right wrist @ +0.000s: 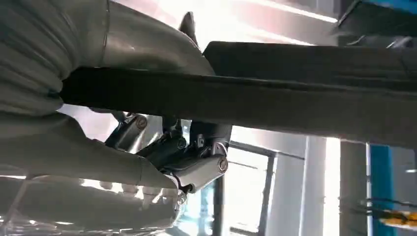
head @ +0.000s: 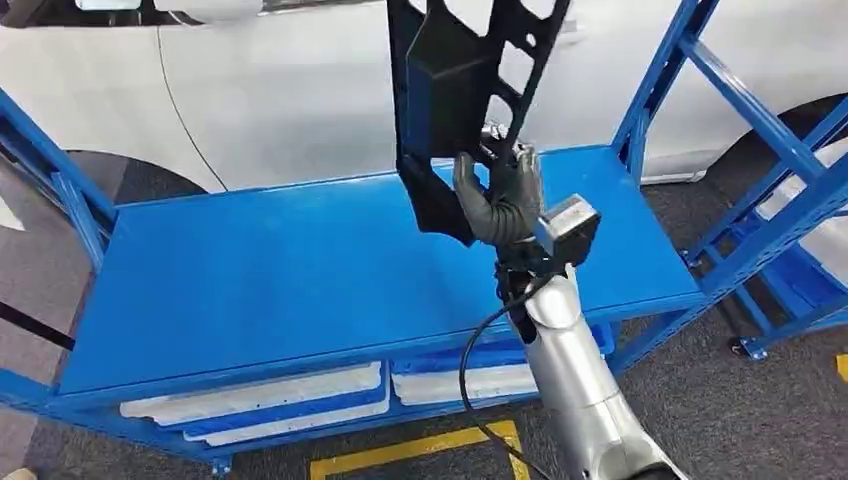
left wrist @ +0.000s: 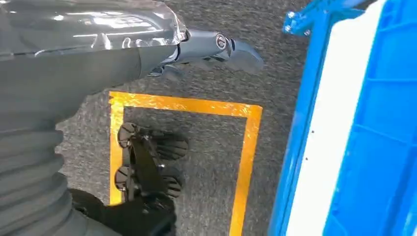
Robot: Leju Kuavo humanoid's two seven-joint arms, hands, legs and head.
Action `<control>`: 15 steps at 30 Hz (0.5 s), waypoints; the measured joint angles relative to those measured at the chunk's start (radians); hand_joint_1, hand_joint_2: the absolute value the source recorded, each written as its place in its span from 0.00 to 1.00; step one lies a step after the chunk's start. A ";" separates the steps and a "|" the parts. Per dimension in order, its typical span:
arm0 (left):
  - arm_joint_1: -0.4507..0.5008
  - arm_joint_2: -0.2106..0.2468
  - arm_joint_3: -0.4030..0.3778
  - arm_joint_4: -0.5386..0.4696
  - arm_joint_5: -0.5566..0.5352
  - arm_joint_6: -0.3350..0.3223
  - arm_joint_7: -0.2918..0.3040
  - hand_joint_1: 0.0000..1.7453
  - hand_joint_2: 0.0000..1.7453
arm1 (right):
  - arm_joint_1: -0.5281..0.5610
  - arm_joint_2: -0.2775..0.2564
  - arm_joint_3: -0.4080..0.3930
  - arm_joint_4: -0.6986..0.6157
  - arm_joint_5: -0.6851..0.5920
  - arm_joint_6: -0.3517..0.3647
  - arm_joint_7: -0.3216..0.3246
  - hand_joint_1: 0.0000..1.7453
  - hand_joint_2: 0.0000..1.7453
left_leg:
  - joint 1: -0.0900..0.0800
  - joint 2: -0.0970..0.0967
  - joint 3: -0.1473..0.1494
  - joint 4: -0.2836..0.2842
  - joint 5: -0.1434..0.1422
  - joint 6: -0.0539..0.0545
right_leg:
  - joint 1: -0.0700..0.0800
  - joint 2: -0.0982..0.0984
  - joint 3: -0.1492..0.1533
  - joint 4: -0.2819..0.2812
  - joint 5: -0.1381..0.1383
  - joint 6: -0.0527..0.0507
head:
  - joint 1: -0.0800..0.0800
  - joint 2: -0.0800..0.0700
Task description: Take the parts from the cabinet and place them on the table.
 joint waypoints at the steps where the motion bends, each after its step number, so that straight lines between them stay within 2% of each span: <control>1: 0.001 0.000 0.000 0.000 0.001 0.000 -0.004 0.00 1.00 | 0.013 -0.006 0.003 -0.026 -0.018 0.016 -0.007 1.00 1.00 | -0.002 -0.001 -0.001 -0.001 0.000 0.002 | -0.002 -0.001 0.001 -0.002 0.000 0.004 | 0.000 0.000; 2: 0.003 0.000 0.000 0.000 0.002 -0.001 -0.008 0.00 1.00 | 0.024 -0.010 0.006 -0.049 -0.040 0.036 -0.016 1.00 1.00 | -0.003 -0.002 -0.001 -0.002 0.002 0.004 | -0.004 -0.002 0.002 -0.005 0.002 0.009 | 0.000 0.000; 3: 0.004 0.000 0.000 0.000 0.002 -0.004 -0.016 0.00 1.00 | 0.035 -0.016 0.011 -0.082 -0.078 0.069 -0.027 1.00 1.00 | 0.005 -0.002 0.002 -0.013 0.008 0.013 | 0.002 -0.002 0.003 -0.005 0.001 0.017 | 0.000 0.000; 4: 0.004 -0.003 0.000 0.000 0.005 -0.009 -0.026 0.00 1.00 | 0.047 -0.025 0.017 -0.119 -0.114 0.103 -0.030 1.00 1.00 | 0.008 -0.001 0.007 -0.021 0.013 0.017 | -0.004 0.000 0.000 0.009 -0.012 0.023 | 0.000 0.000; 5: 0.004 -0.003 0.000 0.000 0.009 -0.012 -0.034 0.00 1.00 | 0.054 -0.034 0.022 -0.151 -0.145 0.130 -0.032 1.00 1.00 | 0.008 0.000 0.008 -0.023 0.014 0.021 | -0.005 -0.001 -0.019 0.047 -0.041 0.030 | 0.000 0.000; 7: 0.004 -0.003 0.000 0.000 0.011 -0.014 -0.046 0.00 1.00 | 0.072 -0.055 0.036 -0.208 -0.192 0.179 -0.033 1.00 1.00 | 0.008 0.001 0.007 -0.022 0.014 0.024 | -0.013 -0.001 -0.091 0.201 -0.118 0.042 | 0.000 0.000; 8: 0.004 -0.003 0.000 0.000 0.011 -0.014 -0.047 0.00 1.00 | 0.086 -0.065 0.042 -0.233 -0.208 0.196 -0.033 1.00 1.00 | 0.008 0.000 0.007 -0.022 0.014 0.024 | -0.016 -0.001 -0.126 0.271 -0.141 0.046 | 0.000 0.000; 9: 0.005 -0.003 0.000 0.000 0.010 -0.014 -0.047 0.00 1.00 | 0.099 -0.076 0.049 -0.257 -0.219 0.210 -0.032 1.00 1.00 | 0.009 0.001 0.007 -0.021 0.015 0.024 | -0.020 -0.001 -0.140 0.299 -0.141 0.050 | 0.000 0.000; 10: 0.007 -0.003 0.000 0.000 0.010 -0.014 -0.047 0.00 1.00 | 0.110 -0.082 0.055 -0.273 -0.225 0.218 -0.031 1.00 1.00 | 0.010 0.000 0.007 -0.019 0.015 0.023 | -0.025 -0.002 -0.131 0.279 -0.118 0.053 | 0.000 0.000; 11: 0.008 -0.005 0.000 0.000 0.010 -0.013 -0.045 0.00 1.00 | 0.116 -0.090 0.067 -0.299 -0.234 0.237 -0.027 1.00 1.00 | 0.011 0.000 0.007 -0.015 0.013 0.021 | -0.028 -0.003 -0.099 0.216 -0.079 0.055 | 0.000 0.000; 13: 0.008 -0.005 0.000 0.000 0.008 -0.009 -0.044 0.00 1.00 | 0.117 -0.098 0.087 -0.332 -0.248 0.262 -0.027 1.00 1.00 | 0.013 -0.001 0.006 -0.004 0.006 0.010 | -0.035 -0.005 -0.007 0.044 -0.001 0.058 | 0.000 0.000; 14: 0.008 -0.005 0.000 0.000 0.008 -0.007 -0.044 0.00 1.00 | 0.117 -0.100 0.094 -0.343 -0.250 0.264 -0.027 1.00 1.00 | 0.007 -0.002 0.001 0.002 0.002 0.003 | -0.030 -0.003 0.007 0.014 -0.015 0.054 | 0.000 0.000; 15: 0.008 -0.005 0.000 0.000 0.008 -0.007 -0.044 0.00 1.00 | 0.122 -0.103 0.101 -0.357 -0.251 0.264 -0.026 1.00 1.00 | 0.007 -0.002 -0.001 0.005 0.003 -0.003 | -0.028 0.002 0.002 0.013 -0.009 0.040 | 0.000 0.000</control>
